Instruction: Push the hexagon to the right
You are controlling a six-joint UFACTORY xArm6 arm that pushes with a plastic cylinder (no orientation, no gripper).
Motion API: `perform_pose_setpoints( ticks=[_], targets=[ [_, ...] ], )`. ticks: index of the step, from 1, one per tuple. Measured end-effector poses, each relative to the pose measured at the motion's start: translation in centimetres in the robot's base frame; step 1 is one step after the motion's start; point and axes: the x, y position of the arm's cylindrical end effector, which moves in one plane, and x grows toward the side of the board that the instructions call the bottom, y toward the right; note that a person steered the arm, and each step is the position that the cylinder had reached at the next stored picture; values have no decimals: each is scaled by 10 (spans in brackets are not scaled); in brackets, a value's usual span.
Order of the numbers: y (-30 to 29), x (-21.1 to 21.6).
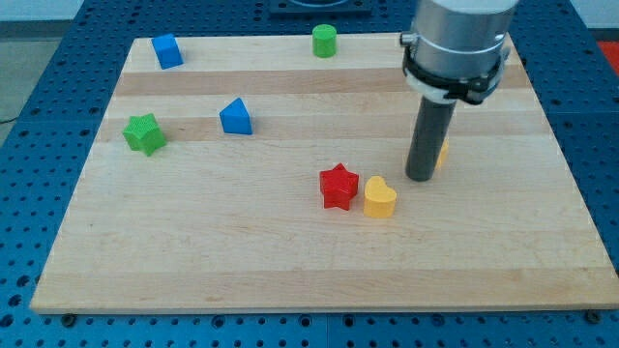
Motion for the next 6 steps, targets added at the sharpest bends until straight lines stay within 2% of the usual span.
perform_pose_setpoints(
  ticks=[2, 3, 4, 5, 6],
  targets=[
    [8, -35],
    [-28, -39],
    [-30, -62],
    [-25, -73],
    [-4, -65]
  ],
)
